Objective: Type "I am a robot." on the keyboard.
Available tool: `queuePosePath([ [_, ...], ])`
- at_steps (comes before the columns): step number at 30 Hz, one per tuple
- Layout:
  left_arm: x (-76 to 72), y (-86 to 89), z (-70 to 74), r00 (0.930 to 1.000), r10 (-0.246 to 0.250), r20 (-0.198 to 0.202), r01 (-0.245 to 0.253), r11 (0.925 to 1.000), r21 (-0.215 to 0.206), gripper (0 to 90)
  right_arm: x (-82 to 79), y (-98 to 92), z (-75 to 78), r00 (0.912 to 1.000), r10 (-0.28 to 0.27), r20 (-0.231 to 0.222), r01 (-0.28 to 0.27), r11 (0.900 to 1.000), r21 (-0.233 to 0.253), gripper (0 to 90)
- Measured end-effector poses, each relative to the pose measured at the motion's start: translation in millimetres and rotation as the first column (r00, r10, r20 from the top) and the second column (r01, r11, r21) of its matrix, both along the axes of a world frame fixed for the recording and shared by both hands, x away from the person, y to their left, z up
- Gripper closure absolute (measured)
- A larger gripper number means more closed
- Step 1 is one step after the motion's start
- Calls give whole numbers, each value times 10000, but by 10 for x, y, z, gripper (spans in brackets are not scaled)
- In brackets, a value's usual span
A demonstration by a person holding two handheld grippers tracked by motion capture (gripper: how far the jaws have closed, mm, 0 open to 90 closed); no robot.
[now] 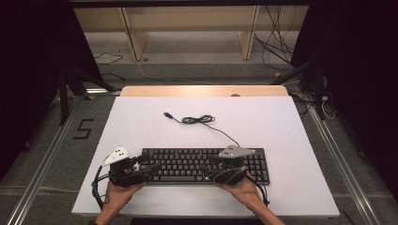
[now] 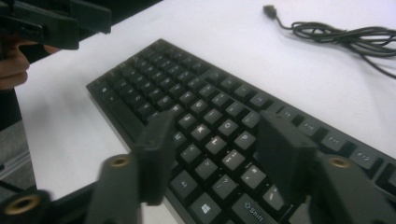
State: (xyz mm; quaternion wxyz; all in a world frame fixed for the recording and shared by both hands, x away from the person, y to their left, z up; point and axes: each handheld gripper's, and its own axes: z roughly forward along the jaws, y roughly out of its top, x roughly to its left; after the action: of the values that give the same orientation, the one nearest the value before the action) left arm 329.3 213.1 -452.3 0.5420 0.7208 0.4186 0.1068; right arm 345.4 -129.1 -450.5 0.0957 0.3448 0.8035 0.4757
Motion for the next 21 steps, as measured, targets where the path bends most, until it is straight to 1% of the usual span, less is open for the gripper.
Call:
queuePosePath([
  [2,-6,-3,-1,10000,13,11,-13,10000,8,303,17,25,-20,9999,104,-79,-105,9999,-129,574],
  [4,-10,-3,0,10000,8,48,-8,10000,47,303,31,50,-39,9997,164,-167,-168,9995,-258,630],
  [13,-18,10,-11,10000,57,7,-57,9999,101,294,64,112,-86,9986,307,-425,-332,9977,-589,844],
  [17,-25,12,-15,10000,85,43,-85,9998,173,288,81,138,-116,9979,321,-559,-364,9963,-777,900],
  [21,-34,18,-15,10000,71,52,-72,9997,224,285,90,175,-149,9967,390,-711,-456,9946,-934,900],
])
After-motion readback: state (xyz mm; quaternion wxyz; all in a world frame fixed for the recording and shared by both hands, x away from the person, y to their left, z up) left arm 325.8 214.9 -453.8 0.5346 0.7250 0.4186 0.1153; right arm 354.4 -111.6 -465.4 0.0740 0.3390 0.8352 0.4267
